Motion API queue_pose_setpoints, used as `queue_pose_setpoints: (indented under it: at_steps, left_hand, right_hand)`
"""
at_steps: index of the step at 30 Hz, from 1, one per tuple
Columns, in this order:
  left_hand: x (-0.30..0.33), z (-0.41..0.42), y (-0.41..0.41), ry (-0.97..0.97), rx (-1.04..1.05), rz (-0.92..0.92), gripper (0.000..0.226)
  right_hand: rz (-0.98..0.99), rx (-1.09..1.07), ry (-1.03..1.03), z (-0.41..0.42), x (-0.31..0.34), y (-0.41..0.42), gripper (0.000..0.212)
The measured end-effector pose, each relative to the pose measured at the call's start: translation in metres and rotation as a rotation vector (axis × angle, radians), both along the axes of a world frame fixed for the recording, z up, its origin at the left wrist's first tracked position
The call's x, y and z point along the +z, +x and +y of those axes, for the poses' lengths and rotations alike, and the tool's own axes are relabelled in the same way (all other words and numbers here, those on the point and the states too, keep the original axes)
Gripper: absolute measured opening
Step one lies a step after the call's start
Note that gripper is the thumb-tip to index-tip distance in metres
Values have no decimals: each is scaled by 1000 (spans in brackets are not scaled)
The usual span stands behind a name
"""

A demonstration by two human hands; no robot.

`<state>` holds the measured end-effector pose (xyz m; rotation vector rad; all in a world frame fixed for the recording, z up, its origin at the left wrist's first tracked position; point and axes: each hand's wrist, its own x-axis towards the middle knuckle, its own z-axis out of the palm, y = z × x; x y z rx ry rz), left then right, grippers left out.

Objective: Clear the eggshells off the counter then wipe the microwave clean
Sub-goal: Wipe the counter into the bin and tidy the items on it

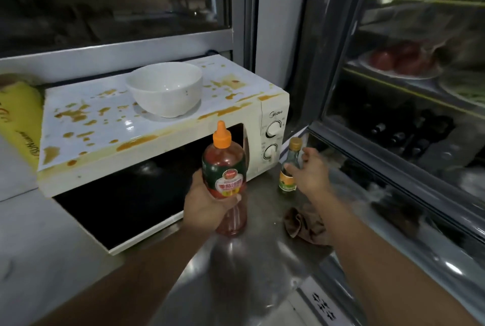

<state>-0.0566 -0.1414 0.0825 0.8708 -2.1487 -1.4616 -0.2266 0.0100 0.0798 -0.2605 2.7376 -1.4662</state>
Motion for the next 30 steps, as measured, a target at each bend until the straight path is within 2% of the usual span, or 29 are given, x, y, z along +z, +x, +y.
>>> queue_pose_setpoints:
  at_steps: [10,20,30]
  left_hand:
    - [-18,-2,-15,-65,94,22,90]
    - [-17,-3,-2,-61,81,1,77]
    - [16,-7,77,-35,115,37,76]
  right_hand:
    - [86,-97,-93,-22,-24,-28,23]
    - [129,-24,-115,-16,-18,-10,17]
    - [243,69,-61,-14,29,62,18]
